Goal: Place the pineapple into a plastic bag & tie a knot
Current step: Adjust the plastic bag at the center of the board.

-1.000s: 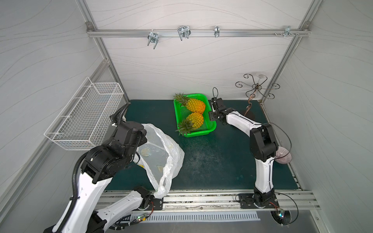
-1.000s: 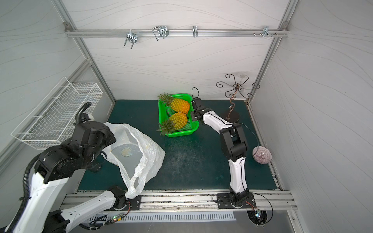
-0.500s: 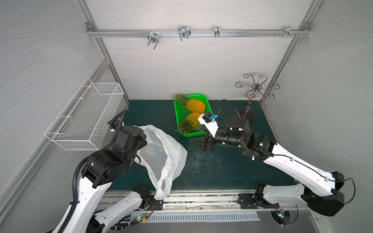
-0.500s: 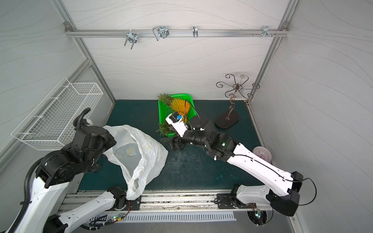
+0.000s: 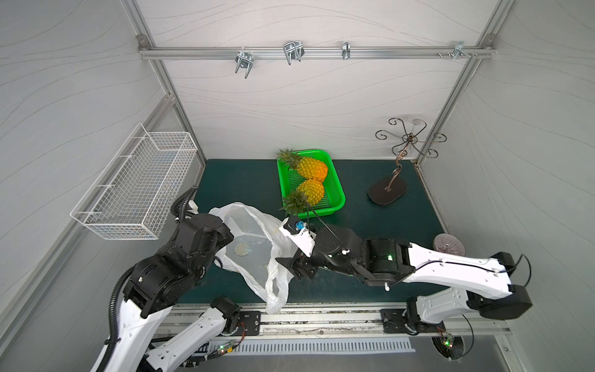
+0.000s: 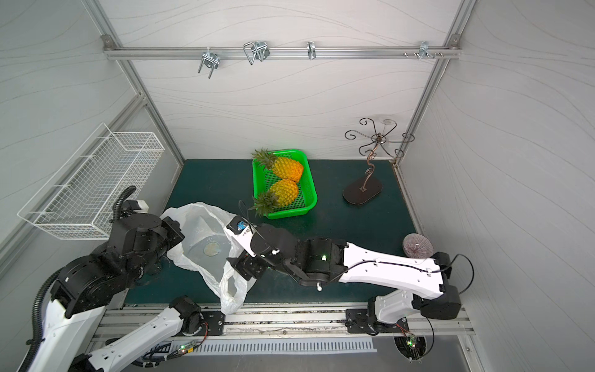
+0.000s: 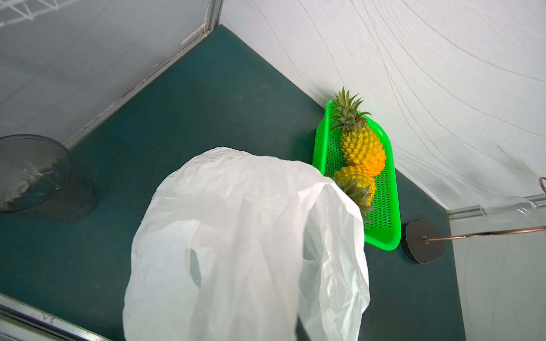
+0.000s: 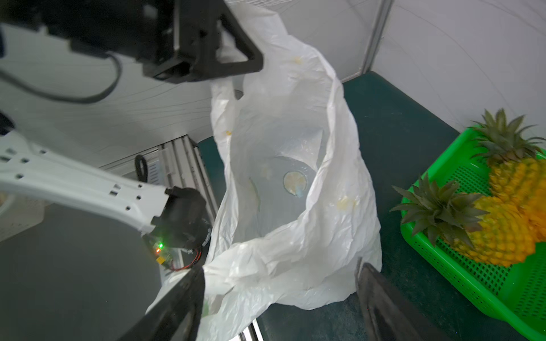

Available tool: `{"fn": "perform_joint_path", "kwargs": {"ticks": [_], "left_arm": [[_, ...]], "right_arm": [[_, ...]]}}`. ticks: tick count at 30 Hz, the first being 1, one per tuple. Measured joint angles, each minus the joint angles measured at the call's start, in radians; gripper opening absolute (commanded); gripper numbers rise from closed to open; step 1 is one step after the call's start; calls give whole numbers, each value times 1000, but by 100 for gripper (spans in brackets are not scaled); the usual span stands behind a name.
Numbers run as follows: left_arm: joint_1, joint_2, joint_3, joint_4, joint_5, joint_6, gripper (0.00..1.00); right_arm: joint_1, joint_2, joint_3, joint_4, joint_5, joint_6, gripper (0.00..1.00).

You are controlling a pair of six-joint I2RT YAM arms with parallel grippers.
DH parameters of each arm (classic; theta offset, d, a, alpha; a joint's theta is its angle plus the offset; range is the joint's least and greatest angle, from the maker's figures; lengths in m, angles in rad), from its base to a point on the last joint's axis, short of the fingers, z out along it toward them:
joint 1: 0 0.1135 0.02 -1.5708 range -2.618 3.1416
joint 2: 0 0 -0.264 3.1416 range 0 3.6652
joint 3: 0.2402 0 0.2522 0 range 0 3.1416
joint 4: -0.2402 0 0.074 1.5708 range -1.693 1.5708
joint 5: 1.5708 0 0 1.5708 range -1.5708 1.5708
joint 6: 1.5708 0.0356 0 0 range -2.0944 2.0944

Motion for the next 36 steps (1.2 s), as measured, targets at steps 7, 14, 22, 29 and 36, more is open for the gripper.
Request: {"fn": "perform_joint_path", "kwargs": {"ticks": [7, 14, 22, 29, 36], "left_arm": [[0, -38, -3, 7, 52, 0, 0], [0, -92, -6, -2, 71, -2, 0], [0, -153, -42, -47, 84, -23, 0], [0, -214, -50, -85, 84, -35, 0], [0, -229, -106, -95, 92, -80, 0]], "right_arm": [[-5, 268, 222, -55, 91, 27, 81], [-19, 358, 210, -125, 170, 35, 70], [-63, 373, 197, -101, 215, -52, 49], [-175, 468, 275, 7, 113, -140, 50], [-222, 608, 507, -8, -24, -208, 82]]}}
